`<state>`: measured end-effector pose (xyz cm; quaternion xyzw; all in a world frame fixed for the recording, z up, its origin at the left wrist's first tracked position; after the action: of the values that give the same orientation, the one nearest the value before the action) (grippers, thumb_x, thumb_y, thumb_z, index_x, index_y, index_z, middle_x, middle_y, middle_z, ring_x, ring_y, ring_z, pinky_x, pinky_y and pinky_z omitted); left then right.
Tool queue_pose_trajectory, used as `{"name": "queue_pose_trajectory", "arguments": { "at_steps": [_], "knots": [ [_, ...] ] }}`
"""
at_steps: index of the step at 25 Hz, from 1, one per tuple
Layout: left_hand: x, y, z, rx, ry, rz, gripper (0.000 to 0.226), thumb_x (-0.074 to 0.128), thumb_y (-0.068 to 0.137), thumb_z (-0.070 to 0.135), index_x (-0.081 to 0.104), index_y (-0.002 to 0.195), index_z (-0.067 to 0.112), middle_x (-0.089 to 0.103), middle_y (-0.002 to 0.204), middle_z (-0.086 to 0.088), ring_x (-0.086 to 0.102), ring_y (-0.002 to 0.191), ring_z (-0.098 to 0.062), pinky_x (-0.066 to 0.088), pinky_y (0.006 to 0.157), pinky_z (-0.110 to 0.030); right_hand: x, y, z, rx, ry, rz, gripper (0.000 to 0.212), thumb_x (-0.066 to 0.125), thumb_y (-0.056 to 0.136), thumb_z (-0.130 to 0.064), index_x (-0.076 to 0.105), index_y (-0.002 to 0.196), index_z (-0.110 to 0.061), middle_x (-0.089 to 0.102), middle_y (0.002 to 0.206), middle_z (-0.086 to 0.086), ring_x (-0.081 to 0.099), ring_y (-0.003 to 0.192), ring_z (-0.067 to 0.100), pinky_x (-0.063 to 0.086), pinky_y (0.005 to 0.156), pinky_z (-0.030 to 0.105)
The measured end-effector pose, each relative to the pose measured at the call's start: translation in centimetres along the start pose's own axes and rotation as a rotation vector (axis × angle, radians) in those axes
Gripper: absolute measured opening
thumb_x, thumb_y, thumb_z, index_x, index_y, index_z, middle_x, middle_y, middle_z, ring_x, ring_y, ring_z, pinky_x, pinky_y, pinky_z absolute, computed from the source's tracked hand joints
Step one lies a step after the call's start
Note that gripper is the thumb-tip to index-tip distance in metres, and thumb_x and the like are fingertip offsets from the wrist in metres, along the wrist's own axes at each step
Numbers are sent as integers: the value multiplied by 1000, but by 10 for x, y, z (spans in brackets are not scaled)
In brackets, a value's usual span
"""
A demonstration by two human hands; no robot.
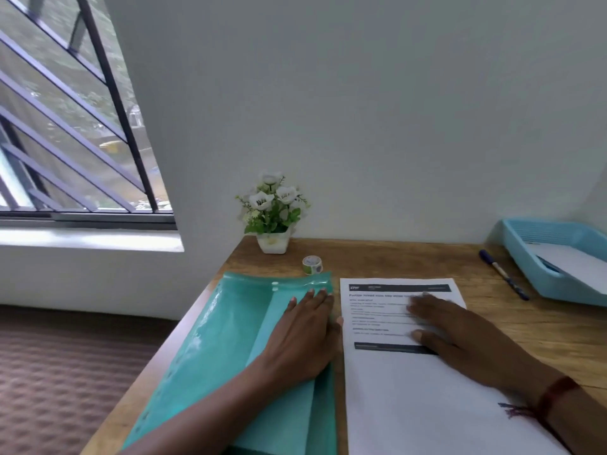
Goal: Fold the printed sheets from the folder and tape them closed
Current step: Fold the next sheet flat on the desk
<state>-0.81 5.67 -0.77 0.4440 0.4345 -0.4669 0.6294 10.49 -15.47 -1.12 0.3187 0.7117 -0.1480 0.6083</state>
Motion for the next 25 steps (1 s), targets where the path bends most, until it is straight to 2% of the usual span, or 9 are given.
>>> {"name": "queue_pose_trajectory", "arguments": {
  "at_steps": [3, 6, 9, 12, 16, 19, 21, 23, 25],
  "knots": [
    [-44, -31, 6, 52, -43, 154, 51, 37, 102, 42, 34, 150, 23, 33, 156, 5, 28, 144, -11, 14, 118, -27, -24, -6, -28, -99, -49, 40, 96, -1, 73, -89, 40, 143, -39, 24, 145, -30, 23, 139, -8, 21, 112, 16],
    [-75, -89, -12, 13, -48, 290, 49, 36, 98, 50, 53, 138, 28, 52, 142, 14, 44, 129, -4, 25, 113, -21, -39, -17, -107, -376, -67, -120, 77, 13, 84, -81, 43, 141, -40, 37, 149, -24, 30, 137, -6, 26, 113, 20],
    [-69, -148, -39, -125, 49, 402, 47, 40, 90, 50, 71, 116, 25, 68, 122, 4, 65, 112, -17, 46, 102, -42, -14, -20, -175, -530, -144, -301, 67, 31, 92, -67, 28, 150, -33, 22, 160, -8, 18, 147, 9, 14, 118, 29],
    [-42, -173, -59, -229, 155, 253, 48, 41, 87, 49, 78, 100, 21, 72, 112, -8, 70, 101, -29, 54, 82, -59, 23, -5, -192, -487, -227, -363, 78, 28, 91, -70, 4, 155, -30, -3, 164, 3, -2, 151, 18, -1, 120, 37],
    [-27, -181, -85, -262, 231, 94, 45, 43, 81, 46, 76, 104, 27, 72, 114, -6, 70, 102, -28, 57, 78, -51, 49, 8, -190, -429, -248, -420, 83, 19, 89, -77, -7, 153, -32, -14, 162, 2, -12, 149, 18, -7, 121, 39],
    [-26, -181, -100, -301, 180, 80, 51, 33, 88, 51, 68, 119, 31, 65, 129, -2, 62, 118, -22, 50, 96, -39, 55, 17, -199, -424, -227, -430, 83, 18, 89, -77, -7, 154, -31, -15, 162, 3, -12, 149, 19, -5, 121, 36],
    [-29, -177, -107, -285, 158, 119, 69, 11, 87, 58, 49, 140, 33, 41, 152, 1, 37, 142, -19, 26, 115, -32, 58, 24, -206, -407, -209, -427, 84, 19, 89, -77, -7, 154, -30, -15, 162, 4, -11, 150, 20, -2, 122, 35],
    [-31, -175, -114, -285, 130, 105, 85, -6, 78, 62, 30, 150, 34, 20, 161, 4, 13, 150, -15, 8, 119, -28, 61, 30, -212, -397, -203, -419, 85, 19, 88, -76, -7, 154, -30, -14, 162, 4, -10, 150, 21, 0, 121, 35],
    [-33, -172, -120, -278, 140, 83, 88, -11, 76, 62, 24, 152, 33, 15, 163, 5, 8, 150, -14, 5, 120, -28, 63, 36, -215, -392, -197, -420, 85, 19, 87, -76, -6, 154, -30, -13, 162, 4, -9, 150, 21, 2, 121, 35]
  ]
}}
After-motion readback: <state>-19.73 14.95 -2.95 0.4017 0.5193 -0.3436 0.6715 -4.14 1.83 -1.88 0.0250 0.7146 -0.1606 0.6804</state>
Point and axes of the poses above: each hand's wrist, its own y-axis towards the middle knuckle, its own x-axis out of the palm, z = x × y, the point moved 6 cm from there along y, towards the middle knuckle
